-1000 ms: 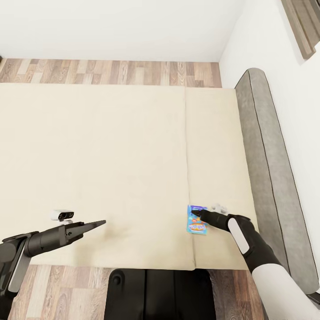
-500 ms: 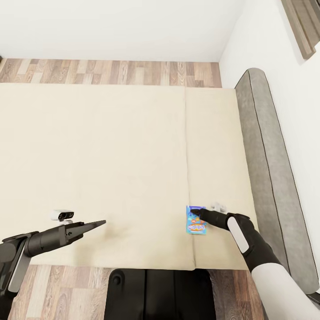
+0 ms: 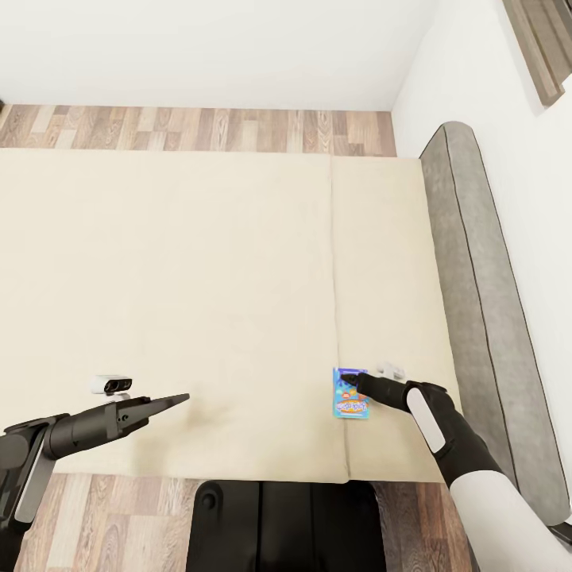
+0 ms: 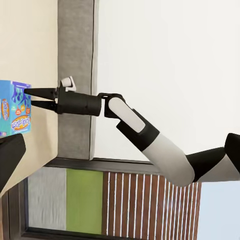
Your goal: Put all the toys in the child's room - the three board games (two on the bed and one on the table), the two jigsaw puzzles on the table, and the tennis ball on the table - inside the toy box on the table in the child's room.
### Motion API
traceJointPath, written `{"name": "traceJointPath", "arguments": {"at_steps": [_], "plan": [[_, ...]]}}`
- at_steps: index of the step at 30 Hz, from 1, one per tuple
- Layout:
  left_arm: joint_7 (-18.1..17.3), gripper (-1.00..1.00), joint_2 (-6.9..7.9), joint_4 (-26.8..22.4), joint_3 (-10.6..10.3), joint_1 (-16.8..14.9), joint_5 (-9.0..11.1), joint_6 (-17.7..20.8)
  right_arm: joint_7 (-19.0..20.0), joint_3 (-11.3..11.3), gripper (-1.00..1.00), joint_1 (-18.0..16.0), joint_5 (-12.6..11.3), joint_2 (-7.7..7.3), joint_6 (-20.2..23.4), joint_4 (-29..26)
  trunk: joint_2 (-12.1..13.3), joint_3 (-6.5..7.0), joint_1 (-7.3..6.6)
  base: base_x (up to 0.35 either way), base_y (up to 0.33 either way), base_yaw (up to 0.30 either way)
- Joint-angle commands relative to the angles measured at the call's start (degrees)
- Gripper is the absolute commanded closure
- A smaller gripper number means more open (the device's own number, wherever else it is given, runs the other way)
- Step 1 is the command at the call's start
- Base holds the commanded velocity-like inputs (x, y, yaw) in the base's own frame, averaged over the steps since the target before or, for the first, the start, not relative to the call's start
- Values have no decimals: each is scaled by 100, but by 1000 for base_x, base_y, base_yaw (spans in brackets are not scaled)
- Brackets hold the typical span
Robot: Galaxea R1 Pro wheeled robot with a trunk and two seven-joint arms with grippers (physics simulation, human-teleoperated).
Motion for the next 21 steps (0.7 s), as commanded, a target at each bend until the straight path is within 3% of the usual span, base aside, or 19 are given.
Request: {"name": "traceJointPath", "arguments": {"at_steps": [1, 21], "plan": [[-23, -100, 1, -3, 0, 0, -4, 61, 20, -5, -100, -2, 6, -1, 28, -2, -9, -6, 3, 0, 0, 0], [-23, -100, 1, -5, 0, -2, -4, 61, 20, 5, -100, 15, 6, -26, 28, 0, -9, -6, 3, 0, 0, 0]]}}
